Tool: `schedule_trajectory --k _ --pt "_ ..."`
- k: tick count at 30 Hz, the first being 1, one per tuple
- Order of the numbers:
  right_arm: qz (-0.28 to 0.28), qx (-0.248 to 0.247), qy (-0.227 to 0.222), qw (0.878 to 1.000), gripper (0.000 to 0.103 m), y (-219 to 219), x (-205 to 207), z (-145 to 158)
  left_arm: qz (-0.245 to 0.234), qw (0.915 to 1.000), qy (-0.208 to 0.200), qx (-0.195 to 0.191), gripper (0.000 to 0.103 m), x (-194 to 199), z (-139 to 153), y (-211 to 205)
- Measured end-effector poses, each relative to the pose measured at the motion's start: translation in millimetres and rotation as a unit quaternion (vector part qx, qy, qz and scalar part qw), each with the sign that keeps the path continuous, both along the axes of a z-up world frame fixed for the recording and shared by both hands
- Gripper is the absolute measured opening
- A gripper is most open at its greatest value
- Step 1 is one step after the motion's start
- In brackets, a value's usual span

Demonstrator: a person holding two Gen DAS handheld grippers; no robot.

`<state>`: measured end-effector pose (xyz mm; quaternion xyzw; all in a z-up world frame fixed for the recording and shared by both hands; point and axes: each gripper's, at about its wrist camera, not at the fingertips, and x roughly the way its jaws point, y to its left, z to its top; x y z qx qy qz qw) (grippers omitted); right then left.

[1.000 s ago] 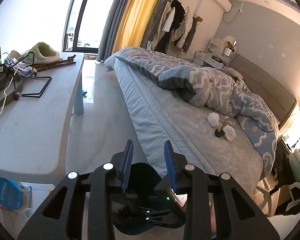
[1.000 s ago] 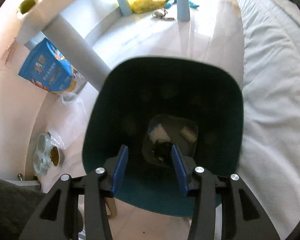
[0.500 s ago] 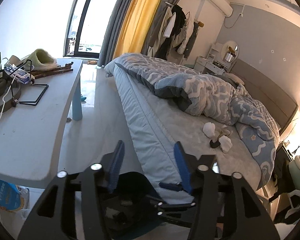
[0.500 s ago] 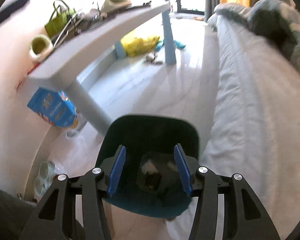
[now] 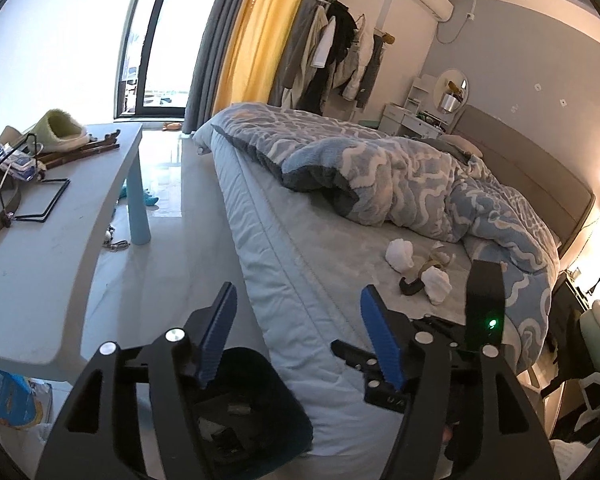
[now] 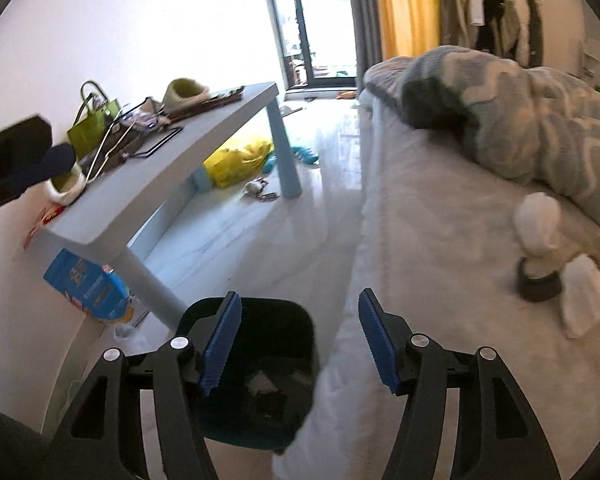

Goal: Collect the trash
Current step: 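Move both grippers back toward the items on the bed, then grasp the white rolled sock with the right gripper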

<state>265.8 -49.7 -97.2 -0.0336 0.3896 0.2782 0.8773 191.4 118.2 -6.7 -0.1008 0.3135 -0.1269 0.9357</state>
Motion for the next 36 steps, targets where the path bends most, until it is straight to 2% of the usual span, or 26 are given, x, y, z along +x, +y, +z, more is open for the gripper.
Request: schedule_trajectory --k 18,23,36 --pt "-0.093 0.013 -0.012 0.995 0.073 -117.1 9.1 3.1 -0.039 0.9992 0.008 0.009 0.085 24.1 -13.4 -68.1" --pt "-0.112 0.016 -0.016 0.993 0.079 -139.8 12.7 5.9 -0.051 0.9986 0.011 0.010 0.086 29.6 -17.0 -85.3" --pt "-0.145 0.049 0.004 0.988 0.080 -182.3 36.5 2.7 -0.079 0.9963 0.024 0.023 0.086 48.1 -28.2 -120.2"
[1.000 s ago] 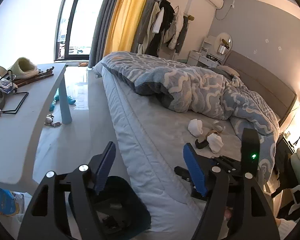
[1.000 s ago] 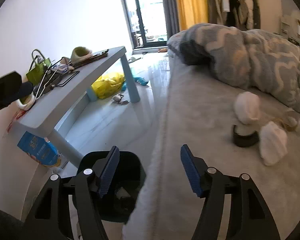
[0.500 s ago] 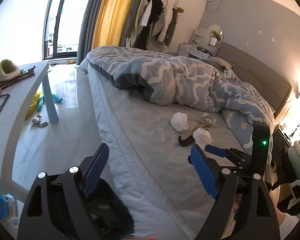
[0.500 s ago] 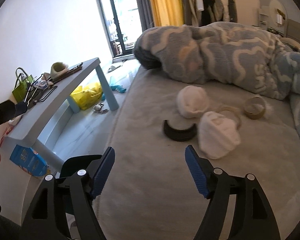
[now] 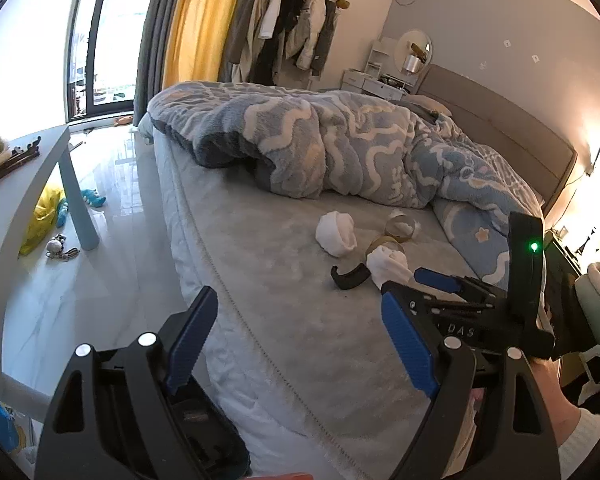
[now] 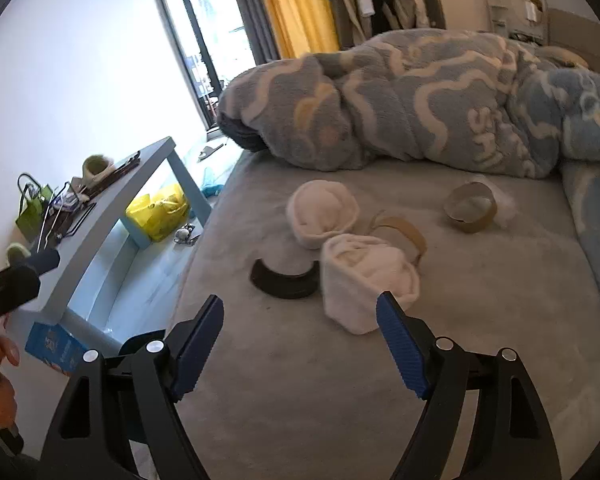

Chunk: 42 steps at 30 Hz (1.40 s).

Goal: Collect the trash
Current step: 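Grasp the white rolled sock with the right gripper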

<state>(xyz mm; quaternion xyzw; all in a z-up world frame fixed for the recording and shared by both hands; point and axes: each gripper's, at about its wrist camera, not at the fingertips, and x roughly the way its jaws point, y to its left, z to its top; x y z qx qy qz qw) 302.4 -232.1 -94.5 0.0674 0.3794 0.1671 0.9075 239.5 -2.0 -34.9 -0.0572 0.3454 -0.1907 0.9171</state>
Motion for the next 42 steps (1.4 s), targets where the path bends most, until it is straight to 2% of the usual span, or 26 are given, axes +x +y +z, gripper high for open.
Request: schedule_trajectory --k 7,14,24,29,32,42 --pt "-0.028 0.010 0.016 0.999 0.081 -18.4 13.6 -7.3 -0.008 0.9999 0.006 0.002 0.086 10.7 -5.9 -12.3" --pt "-0.044 0.050 0.048 0.997 0.081 -34.6 28.0 -22.0 -0.020 0.9997 0.014 0.003 0.086 19.2 -12.5 -26.0" --pt "-0.039 0.084 0.065 0.994 0.081 -45.3 43.2 -31.2 -0.050 0.9981 0.035 0.005 0.086 32.6 -29.0 -50.5" --pt "-0.019 0.097 0.074 0.992 0.066 -44.8 49.5 -35.8 -0.055 0.9971 0.053 0.005 0.087 42.1 -41.4 -60.5" --pt "-0.009 0.079 0.069 0.994 0.059 -40.3 51.6 -33.0 -0.056 0.9968 0.056 0.009 0.087 47.1 -45.6 -65.5" --pt "0.019 0.079 0.062 0.995 0.053 -44.1 60.3 -25.8 -0.059 0.9957 0.071 0.013 0.087 65.8 -58.7 -84.8"
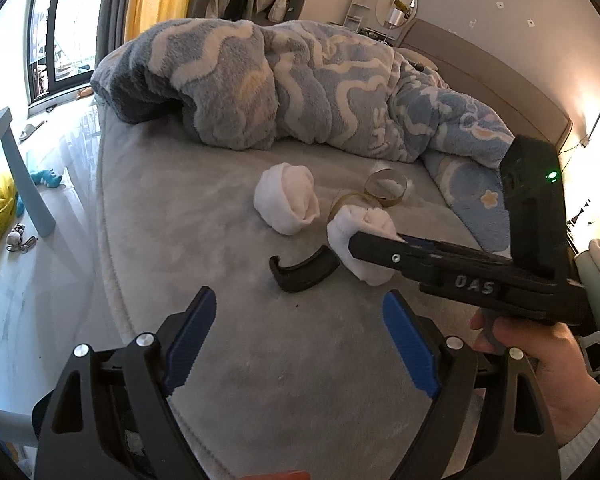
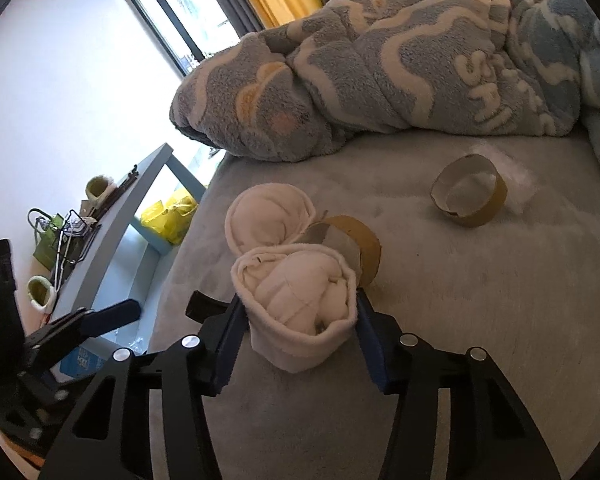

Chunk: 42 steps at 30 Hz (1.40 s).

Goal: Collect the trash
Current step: 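Grasp the white rolled sock with the right gripper, then grasp the black headband piece with the left gripper while the right gripper holds the sock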

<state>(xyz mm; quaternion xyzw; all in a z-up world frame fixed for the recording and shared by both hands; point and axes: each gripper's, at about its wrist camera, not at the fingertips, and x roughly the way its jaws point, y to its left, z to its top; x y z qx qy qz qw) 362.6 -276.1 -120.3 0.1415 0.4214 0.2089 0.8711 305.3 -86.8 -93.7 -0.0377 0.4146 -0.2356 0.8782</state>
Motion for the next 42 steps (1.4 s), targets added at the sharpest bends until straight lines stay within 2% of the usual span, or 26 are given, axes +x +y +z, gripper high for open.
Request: schedule_trajectory --k 9,14,18,24,35,39,42 --pt "0.007 0.049 -0.041 0.998 0.053 -14.0 0.9 28.1 0.009 0.9998 0.007 0.018 0.088 13.0 -14.7 -20.1" --pt "0.005 0.055 -0.050 0.997 0.053 -20.9 3.0 33.5 0.021 0.9995 0.012 0.021 0.088 20.6 -21.9 -27.5" --pt "0.003 0.055 -0.051 0.997 0.053 -26.2 6.1 33.2 0.038 0.9990 0.013 0.021 0.088 24.6 -26.0 -31.4" --pt "0.000 0.053 -0.047 0.998 0.053 -30.6 10.5 31.6 0.088 0.9951 0.002 0.046 0.085 25.8 -28.0 -38.7" --pt "-0.004 0.055 -0.045 0.997 0.053 -37.9 6.7 30.6 0.108 0.9922 0.000 0.062 0.072 30.4 -34.5 -50.3" --pt "-0.003 0.052 -0.044 0.998 0.053 -39.2 6.1 30.2 0.111 0.9918 -0.004 0.062 0.057 31.8 -34.4 -52.1" --pt "-0.002 0.053 -0.045 0.998 0.053 -40.5 4.8 32.5 0.112 0.9919 -0.004 0.059 0.052 31.8 -35.1 -50.1"
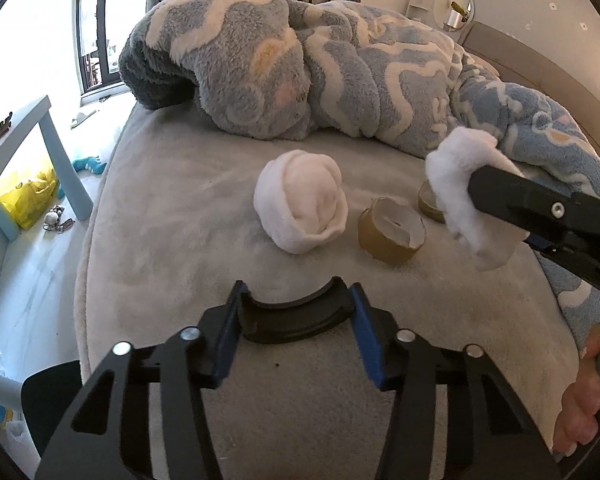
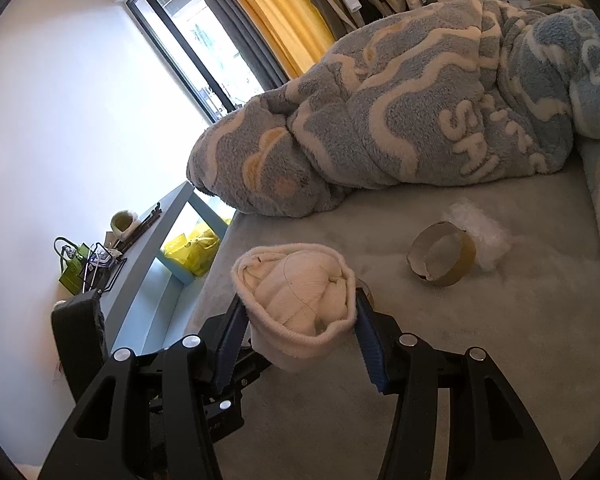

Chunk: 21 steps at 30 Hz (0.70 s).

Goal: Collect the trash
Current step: 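Grasp the black headband piece with the left gripper while the right gripper holds the sock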

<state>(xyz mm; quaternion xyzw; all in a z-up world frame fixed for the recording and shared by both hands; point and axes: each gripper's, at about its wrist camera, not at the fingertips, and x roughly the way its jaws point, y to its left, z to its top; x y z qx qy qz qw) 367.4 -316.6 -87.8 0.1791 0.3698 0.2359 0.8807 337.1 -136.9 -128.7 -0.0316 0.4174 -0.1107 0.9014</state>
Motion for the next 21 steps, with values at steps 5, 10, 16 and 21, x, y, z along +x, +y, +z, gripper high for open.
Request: schedule_trajectory --k 5,10,16,21 --pt "-0.002 -0.001 -0.003 1.000 0.053 1.3 -1.5 4.5 -0.010 0.9999 -0.006 -0.001 0.050 -4.2 3.2 0.7" --pt "-0.002 -0.005 -0.003 1.000 0.053 7.0 -2.2 5.5 -0.016 0.9997 -0.008 -0.013 0.050 -9.0 10.1 6.9" --pt "0.004 -0.007 -0.006 1.000 0.053 20.9 -3.5 7.8 -0.019 0.9995 -0.012 -0.021 0.050 -15.6 18.8 16.0" --pt "0.006 -0.006 -0.009 1.000 0.053 32.6 -7.8 9.5 -0.019 0.9994 -0.012 -0.024 0.050 -24.4 25.0 29.9"
